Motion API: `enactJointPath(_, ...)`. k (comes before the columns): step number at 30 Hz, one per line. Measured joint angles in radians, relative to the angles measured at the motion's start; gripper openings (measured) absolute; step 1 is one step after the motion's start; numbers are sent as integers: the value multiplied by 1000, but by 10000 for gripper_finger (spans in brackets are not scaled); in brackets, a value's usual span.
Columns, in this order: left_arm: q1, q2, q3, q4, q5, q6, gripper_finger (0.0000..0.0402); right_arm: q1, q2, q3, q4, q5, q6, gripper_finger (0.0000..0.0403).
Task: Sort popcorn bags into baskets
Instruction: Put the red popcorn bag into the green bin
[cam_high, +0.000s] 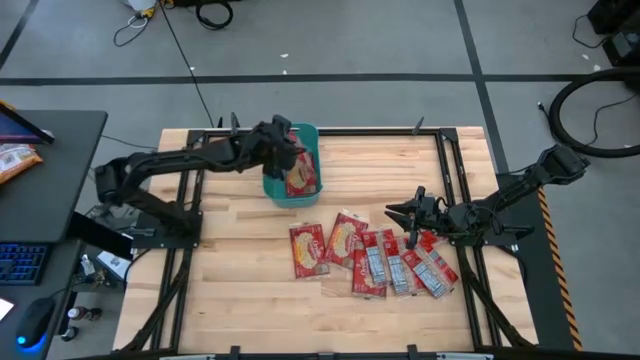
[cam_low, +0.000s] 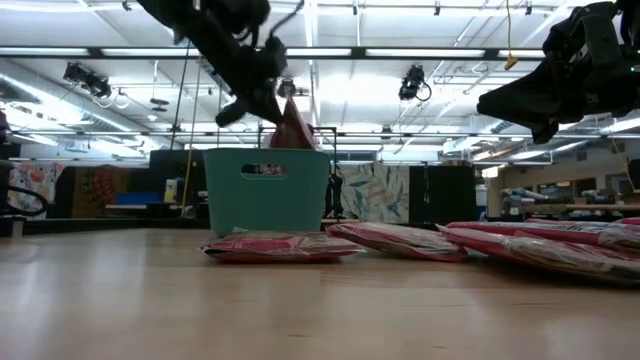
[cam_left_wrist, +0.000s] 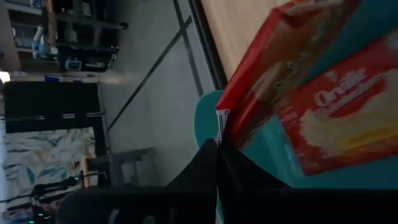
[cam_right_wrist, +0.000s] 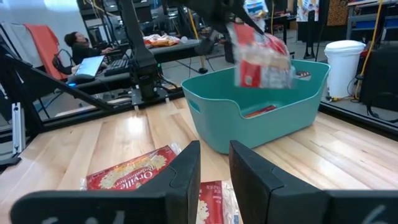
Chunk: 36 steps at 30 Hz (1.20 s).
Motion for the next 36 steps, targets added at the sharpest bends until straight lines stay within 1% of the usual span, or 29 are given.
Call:
enactJointPath(5, 38, 75, 0, 11, 0, 78, 0, 0, 0, 0, 0, 0, 0, 90)
enactJointPath(8, 55, 103, 0, -24, 0, 103, 9, 0, 0, 0, 0, 0, 0, 90)
enactJointPath(13, 51, 109, 0, -178, -16, 93, 51, 0, 0, 0, 0, 0, 0, 90)
enactJointPath(17, 26, 109, 1, -247, -97, 45, 86, 0, 0, 0, 1, 0, 0, 90)
enactJointPath(20, -14, 98, 1, -258, -193, -6, 105, 0, 0, 0, 1, 0, 0, 90)
enactJointPath(22, -55, 79, 1, -258, -230, -47, 111, 0, 0, 0, 1, 0, 0, 90)
enactJointPath(27, -172, 33, 1, -221, -243, -128, 109, 0, 0, 0, 1, 0, 0, 90)
enactJointPath(29, -208, 24, 1, -186, -293, -157, 106, 0, 0, 0, 1, 0, 0, 90)
enactJointPath(31, -246, 23, 1, -138, -365, -194, 104, 0, 0, 0, 1, 0, 0, 90)
enactJointPath(33, -283, 23, 1, -125, -424, -240, 103, 0, 0, 0, 1, 0, 0, 90)
enactJointPath(36, -339, 23, 1, -144, -436, -300, 103, 0, 0, 0, 1, 0, 0, 90)
